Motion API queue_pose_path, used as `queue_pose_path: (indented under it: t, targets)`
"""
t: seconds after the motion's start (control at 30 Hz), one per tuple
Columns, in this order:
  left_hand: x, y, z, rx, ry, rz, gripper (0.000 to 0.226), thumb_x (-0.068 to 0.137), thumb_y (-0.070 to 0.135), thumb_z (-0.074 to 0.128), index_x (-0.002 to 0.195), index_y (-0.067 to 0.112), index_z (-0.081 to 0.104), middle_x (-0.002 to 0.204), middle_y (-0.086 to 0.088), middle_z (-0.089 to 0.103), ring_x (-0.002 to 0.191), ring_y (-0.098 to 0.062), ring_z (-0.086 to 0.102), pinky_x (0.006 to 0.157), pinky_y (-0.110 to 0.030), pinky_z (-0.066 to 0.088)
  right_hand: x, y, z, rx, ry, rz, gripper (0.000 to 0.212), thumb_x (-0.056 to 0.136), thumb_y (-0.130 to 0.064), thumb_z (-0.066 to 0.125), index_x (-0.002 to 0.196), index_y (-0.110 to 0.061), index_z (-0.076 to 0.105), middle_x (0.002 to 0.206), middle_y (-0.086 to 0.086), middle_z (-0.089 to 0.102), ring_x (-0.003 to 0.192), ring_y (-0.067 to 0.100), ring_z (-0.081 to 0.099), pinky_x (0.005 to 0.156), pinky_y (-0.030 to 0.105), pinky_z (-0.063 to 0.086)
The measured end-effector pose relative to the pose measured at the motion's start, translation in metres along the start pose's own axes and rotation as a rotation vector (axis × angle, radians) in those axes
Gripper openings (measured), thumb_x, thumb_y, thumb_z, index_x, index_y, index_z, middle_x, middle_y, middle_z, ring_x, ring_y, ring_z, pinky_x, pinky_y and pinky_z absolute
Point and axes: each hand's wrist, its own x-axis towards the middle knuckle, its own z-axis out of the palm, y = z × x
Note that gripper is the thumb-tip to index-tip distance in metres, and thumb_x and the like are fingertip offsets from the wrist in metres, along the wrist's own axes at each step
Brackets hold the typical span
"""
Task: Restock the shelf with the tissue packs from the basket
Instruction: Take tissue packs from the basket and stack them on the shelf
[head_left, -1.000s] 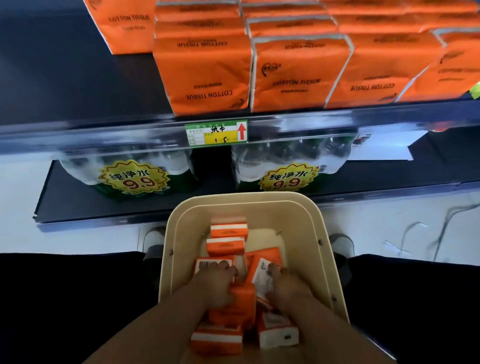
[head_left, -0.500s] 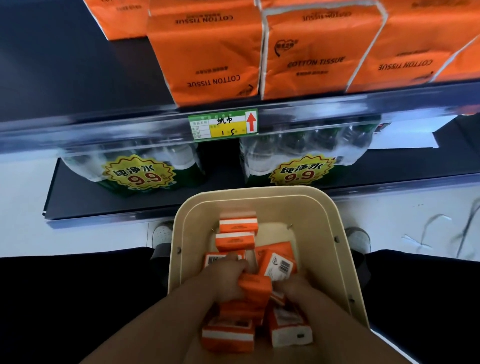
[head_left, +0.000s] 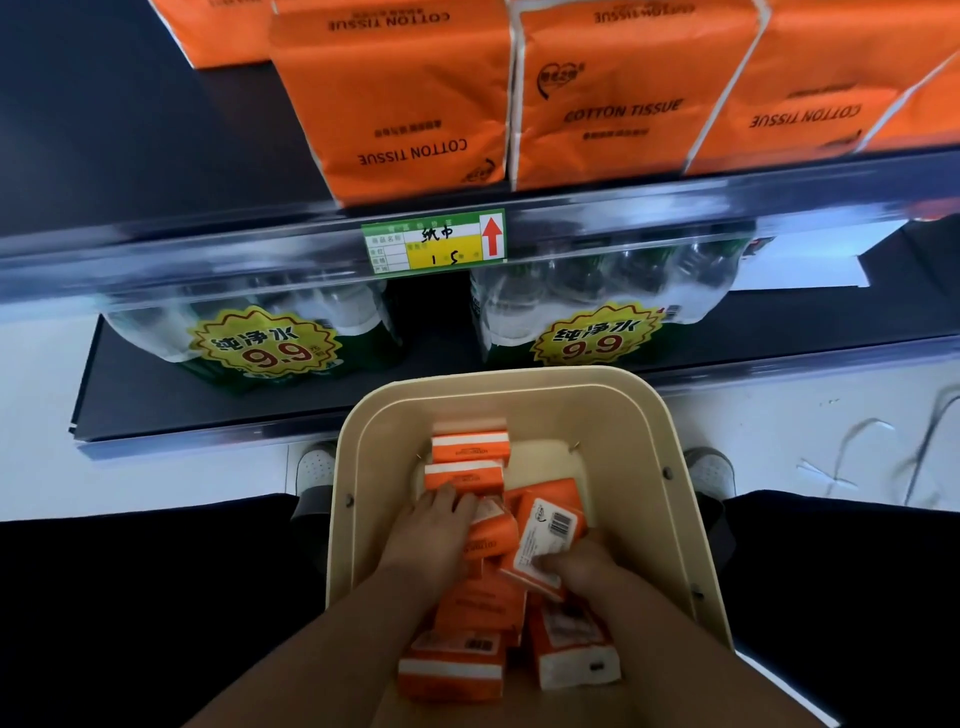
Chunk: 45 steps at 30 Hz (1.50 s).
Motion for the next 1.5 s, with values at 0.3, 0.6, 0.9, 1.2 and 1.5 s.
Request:
queue_pose_path:
  t: [0.3, 0.6, 0.9, 1.2, 1.5]
  targets:
    - [0.007, -0.027, 0.001, -0.325, -0.113, -0.067, 0.068, 0.066, 0.054, 0.077, 0.117, 0.031, 0.039, 0.124, 0.007, 0.041, 0.113, -0.014, 0.047, 0.095, -0.033, 0.044, -0.036, -0.026, -0.006, 0.112, -0.118, -0.014, 0.049, 0.064, -0.006, 0.08, 0.111, -0.011, 0.066, 0.097, 0.012, 0.073, 0.086, 0.03, 0.071, 0.079, 0.049, 0.059]
    - [0.014, -0.023, -0.01, -0.575, 0.094, -0.262, 0.042, 0.09, 0.034, 0.062, 0.129, 0.019, 0.054, 0.117, -0.005, 0.067, 0.104, -0.024, 0.063, 0.085, -0.028, 0.046, -0.059, -0.032, -0.025, -0.833, 0.13, -0.506, 0.061, 0.083, -0.013, 0.062, 0.137, -0.01, 0.034, 0.14, 0.016, 0.037, 0.121, 0.032, 0.048, 0.098, 0.033, 0.041]
    - [0.013, -0.02, -0.011, -0.615, 0.04, -0.313, 0.051, 0.089, 0.029, 0.064, 0.134, 0.018, 0.045, 0.122, -0.006, 0.063, 0.108, -0.024, 0.061, 0.091, -0.032, 0.047, -0.066, -0.027, -0.009, -0.558, -0.177, -0.323, 0.05, 0.092, -0.046, 0.053, 0.132, -0.017, 0.048, 0.136, 0.01, 0.052, 0.12, 0.024, 0.052, 0.099, 0.033, 0.043]
    - [0.011, -0.019, -0.016, -0.662, 0.001, -0.268, 0.054, 0.085, 0.015, 0.068, 0.134, 0.019, 0.046, 0.121, -0.004, 0.06, 0.11, -0.023, 0.058, 0.084, -0.024, 0.04, -0.047, -0.015, -0.024, -0.356, -0.381, -0.042, 0.059, 0.061, -0.047, 0.081, 0.113, -0.027, 0.062, 0.112, 0.0, 0.069, 0.101, 0.022, 0.067, 0.097, 0.045, 0.05]
    - [0.009, -0.015, -0.031, -0.683, -0.006, -0.23, 0.056, 0.084, 0.007, 0.068, 0.134, 0.011, 0.043, 0.121, -0.005, 0.06, 0.105, -0.018, 0.057, 0.078, -0.021, 0.04, -0.079, -0.062, -0.039, -0.625, -0.251, -0.334, 0.056, 0.076, -0.005, 0.074, 0.125, -0.019, 0.051, 0.123, 0.006, 0.058, 0.101, 0.017, 0.054, 0.081, 0.024, 0.049]
